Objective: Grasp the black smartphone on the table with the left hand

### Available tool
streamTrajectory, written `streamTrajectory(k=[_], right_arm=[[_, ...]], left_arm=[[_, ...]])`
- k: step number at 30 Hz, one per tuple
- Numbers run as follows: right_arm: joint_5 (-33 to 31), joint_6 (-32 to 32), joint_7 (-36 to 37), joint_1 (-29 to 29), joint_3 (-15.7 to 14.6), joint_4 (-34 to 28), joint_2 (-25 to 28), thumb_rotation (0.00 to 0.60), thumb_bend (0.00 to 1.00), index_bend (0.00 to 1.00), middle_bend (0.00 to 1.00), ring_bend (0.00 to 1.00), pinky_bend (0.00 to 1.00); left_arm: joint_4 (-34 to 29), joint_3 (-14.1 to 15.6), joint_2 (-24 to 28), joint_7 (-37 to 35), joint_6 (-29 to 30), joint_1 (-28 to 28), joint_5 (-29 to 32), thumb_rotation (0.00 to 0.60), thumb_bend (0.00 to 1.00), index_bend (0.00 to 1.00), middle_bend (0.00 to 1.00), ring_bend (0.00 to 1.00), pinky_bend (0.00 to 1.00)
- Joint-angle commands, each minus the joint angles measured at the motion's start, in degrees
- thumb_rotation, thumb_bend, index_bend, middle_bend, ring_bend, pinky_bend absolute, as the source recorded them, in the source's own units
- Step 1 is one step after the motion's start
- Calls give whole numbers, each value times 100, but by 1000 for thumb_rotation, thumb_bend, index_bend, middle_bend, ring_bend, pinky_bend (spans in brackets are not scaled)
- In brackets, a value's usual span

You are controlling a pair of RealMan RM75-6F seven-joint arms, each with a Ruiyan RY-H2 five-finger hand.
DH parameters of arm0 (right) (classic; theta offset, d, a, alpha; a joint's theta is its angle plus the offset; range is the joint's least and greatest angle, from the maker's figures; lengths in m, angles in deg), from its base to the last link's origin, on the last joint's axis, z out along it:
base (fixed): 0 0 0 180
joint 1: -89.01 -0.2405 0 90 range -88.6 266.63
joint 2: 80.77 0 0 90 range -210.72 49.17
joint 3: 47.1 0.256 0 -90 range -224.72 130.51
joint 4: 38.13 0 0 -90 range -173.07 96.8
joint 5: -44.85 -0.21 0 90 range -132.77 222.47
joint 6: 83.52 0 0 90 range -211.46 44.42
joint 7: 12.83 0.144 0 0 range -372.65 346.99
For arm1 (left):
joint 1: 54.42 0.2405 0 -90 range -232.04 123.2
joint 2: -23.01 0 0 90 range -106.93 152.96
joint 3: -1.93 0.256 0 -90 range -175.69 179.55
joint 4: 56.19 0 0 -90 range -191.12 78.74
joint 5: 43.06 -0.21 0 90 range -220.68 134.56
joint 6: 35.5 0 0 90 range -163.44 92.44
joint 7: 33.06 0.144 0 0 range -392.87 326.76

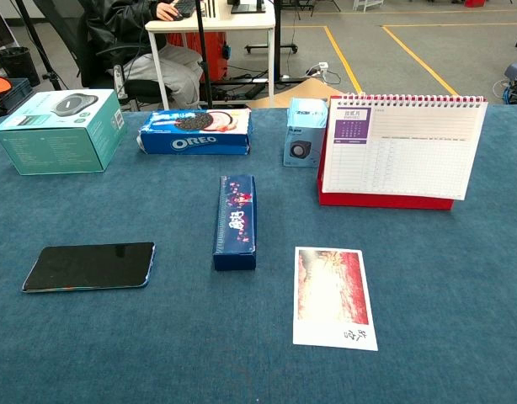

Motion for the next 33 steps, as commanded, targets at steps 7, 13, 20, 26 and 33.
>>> streamTrajectory(k=[7,13,20,26,33], right_arm=[[0,-23,25,2,-13,-12,24,600,0,52,0,0,0],[-13,-35,33,2,-11,-64,48,600,0,55,0,0,0],[-80,-85,172,-5,3,-39,85,600,0,56,0,0,0],[-157,-98,384,2,35,14,134,600,0,56,0,0,0],[-232,-186,518,-21,49,79,154,600,0,57,0,0,0]], left_arm=[[21,18,2,-31,-30,-6,-13,600,0,0,0,0,0],[201,86,-201,-94,-458,-186,15,600,96,0,0,0,0],[349,13,-819,457,-1476,-722,311,600,180,0,0,0,0],[411,-161,-1546,1267,-2029,-1103,679,600,259,0,0,0,0],[804,-416,-2338,1899,-2311,-1415,1217,600,314,0,0,0,0]])
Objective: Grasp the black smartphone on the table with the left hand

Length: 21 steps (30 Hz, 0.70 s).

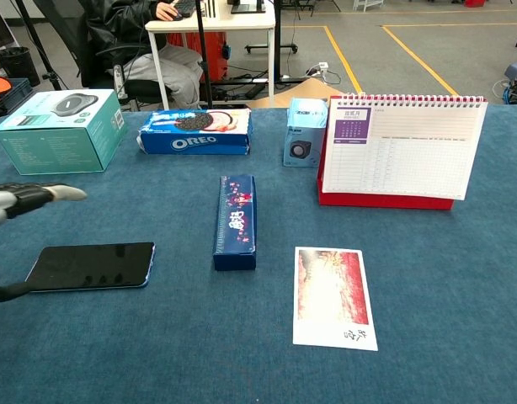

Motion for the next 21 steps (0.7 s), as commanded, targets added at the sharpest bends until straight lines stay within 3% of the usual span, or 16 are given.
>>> streamTrajectory(k=[1,10,21], right_arm=[[-28,-37,24,-14,5,21,1,600,0,57,0,0,0],[-84,-155,5,-48,-8,53,-24,600,0,59,0,0,0],[-140,-232,-12,-70,-9,74,-35,600,0,60,0,0,0]], left_arm=[[241,-147,-340,215,-152,-178,282,600,314,0,0,0,0],[846,-267,-866,303,-476,-455,728,600,314,0,0,0,0],[1405,-252,-1206,25,-623,-636,807,600,314,0,0,0,0]])
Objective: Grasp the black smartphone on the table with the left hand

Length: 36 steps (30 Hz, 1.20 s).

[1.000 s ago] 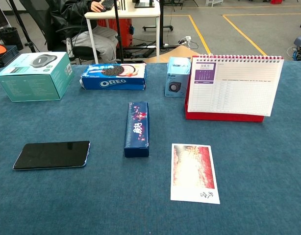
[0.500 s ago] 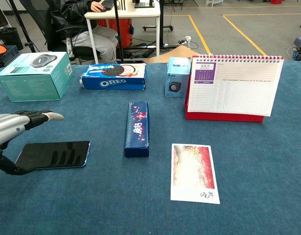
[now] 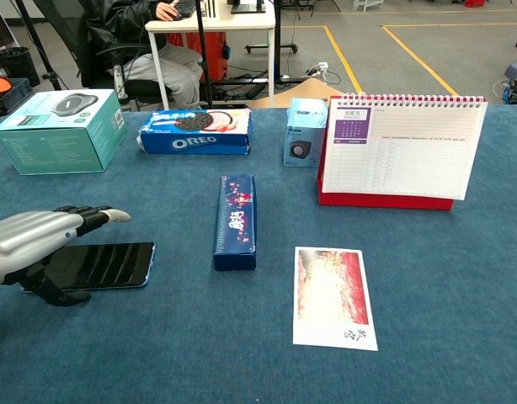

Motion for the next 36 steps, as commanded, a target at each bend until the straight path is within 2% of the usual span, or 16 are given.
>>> streamTrajectory(k=[1,12,23,26,30,34,36], right_arm=[[-5,-5,-2,-2,0,3,-1,600,0,61,0,0,0],[-9,-33,-28,-15,-5,4,-18,600,0,60,0,0,0],[-31,-49,-62,-21,-2,4,-34,600,0,61,0,0,0],[-30,-46,-58,-21,1,6,-34,600,0,60,0,0,0],[-32,-49,-47,-21,0,9,-32,600,0,60,0,0,0],[-25,-50,-39,-22,-2,10,-30,600,0,60,0,0,0],[-22,-47,-35,-21,-3,8,-28,600,0,60,0,0,0]], left_arm=[[106,8,-72,-45,-16,-37,34,600,314,0,0,0,0],[484,59,-269,-138,-140,-101,264,600,317,0,0,0,0],[607,120,-280,-363,-199,-148,257,600,335,2,5,5,7],[613,140,-274,-407,-175,-156,214,600,392,66,65,65,63],[556,197,-217,-462,-164,-156,156,600,535,160,145,149,132],[397,289,-104,-457,-180,-148,115,600,659,168,154,160,141],[255,349,-2,-419,-180,-143,81,600,690,169,154,160,141]])
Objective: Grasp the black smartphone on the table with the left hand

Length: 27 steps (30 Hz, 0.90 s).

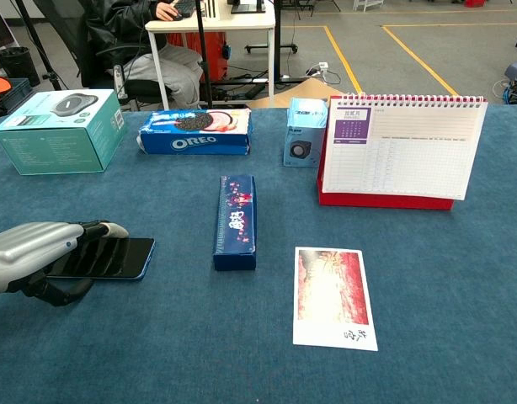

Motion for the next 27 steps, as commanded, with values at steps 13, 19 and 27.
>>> streamTrajectory(k=[13,19,27], right_arm=[[22,1,-16,0,-12,-18,0,600,0,64,0,0,0],[18,-8,-8,-2,-14,-23,3,600,0,66,0,0,0],[18,-25,-27,-11,-17,-23,-4,600,0,71,0,0,0]], left_arm=[[-1746,386,1242,665,-216,-10,370,600,776,169,134,145,141],[-2451,398,1818,644,-534,-151,869,600,787,169,128,136,141],[-2632,383,2063,412,-870,-355,1150,600,792,169,81,96,141]])
